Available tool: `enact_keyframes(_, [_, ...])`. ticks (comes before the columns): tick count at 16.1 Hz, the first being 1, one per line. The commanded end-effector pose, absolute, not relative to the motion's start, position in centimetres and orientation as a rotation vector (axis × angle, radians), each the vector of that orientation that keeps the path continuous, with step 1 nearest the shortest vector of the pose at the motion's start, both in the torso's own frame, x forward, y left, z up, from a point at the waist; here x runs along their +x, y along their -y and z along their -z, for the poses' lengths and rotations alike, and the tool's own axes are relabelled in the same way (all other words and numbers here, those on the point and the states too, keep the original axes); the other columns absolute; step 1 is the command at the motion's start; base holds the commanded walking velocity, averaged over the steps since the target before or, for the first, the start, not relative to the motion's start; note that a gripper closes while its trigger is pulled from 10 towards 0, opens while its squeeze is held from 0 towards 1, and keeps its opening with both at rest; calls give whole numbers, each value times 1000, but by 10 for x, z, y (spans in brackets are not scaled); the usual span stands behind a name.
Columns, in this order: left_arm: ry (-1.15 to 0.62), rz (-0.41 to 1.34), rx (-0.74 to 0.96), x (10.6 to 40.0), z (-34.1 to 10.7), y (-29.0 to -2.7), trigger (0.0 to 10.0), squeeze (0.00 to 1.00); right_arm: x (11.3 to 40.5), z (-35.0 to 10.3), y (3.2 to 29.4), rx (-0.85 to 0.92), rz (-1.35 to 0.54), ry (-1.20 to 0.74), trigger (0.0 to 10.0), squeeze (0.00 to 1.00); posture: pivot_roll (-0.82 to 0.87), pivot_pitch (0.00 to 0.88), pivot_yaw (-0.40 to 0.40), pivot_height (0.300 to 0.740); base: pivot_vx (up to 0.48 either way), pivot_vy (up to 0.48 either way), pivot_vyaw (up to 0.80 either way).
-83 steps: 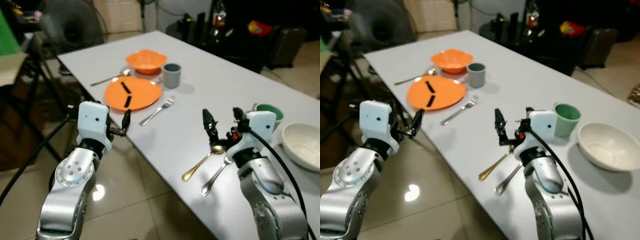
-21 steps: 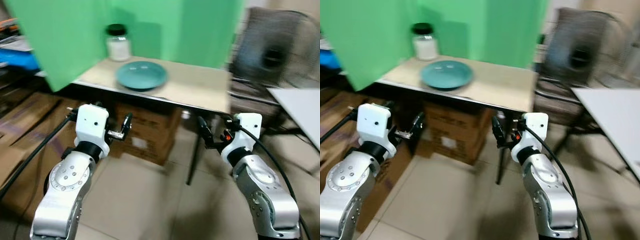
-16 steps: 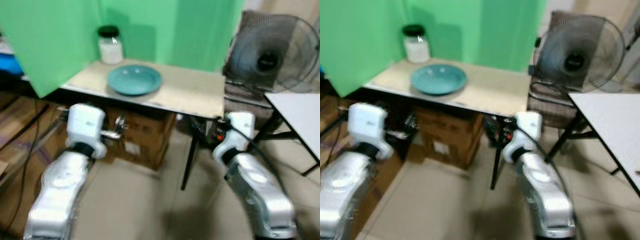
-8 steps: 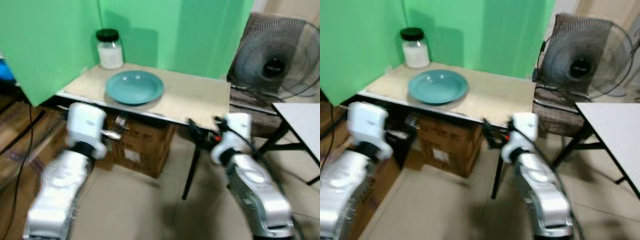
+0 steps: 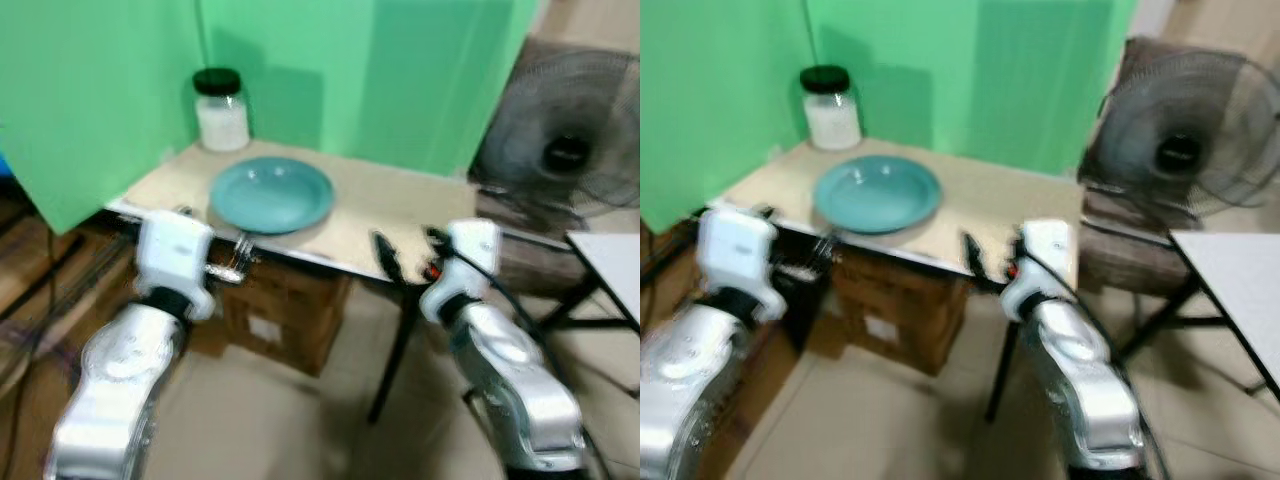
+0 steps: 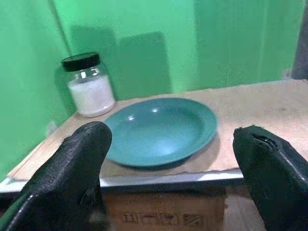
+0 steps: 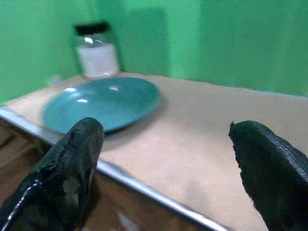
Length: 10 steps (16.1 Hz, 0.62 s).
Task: Setting the table
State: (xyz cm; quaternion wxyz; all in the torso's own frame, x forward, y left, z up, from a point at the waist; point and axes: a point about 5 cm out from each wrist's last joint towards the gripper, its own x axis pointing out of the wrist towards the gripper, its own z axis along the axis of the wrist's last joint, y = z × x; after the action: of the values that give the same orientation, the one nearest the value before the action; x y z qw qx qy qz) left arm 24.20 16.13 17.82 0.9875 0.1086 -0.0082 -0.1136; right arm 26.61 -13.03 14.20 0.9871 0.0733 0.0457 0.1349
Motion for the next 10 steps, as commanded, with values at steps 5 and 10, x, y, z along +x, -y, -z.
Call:
enact_keyframes(5, [26, 202, 236, 242, -182, -167, 10000, 0, 267, -145, 119, 90, -320, -70, 10000, 0, 37, 4, -31, 740, 356, 0, 0])
enact_keyframes(10, [25, 203, 237, 242, -182, -167, 10000, 0, 268, -144, 120, 89, -310, -75, 10000, 0, 37, 7, -30, 740, 356, 0, 90])
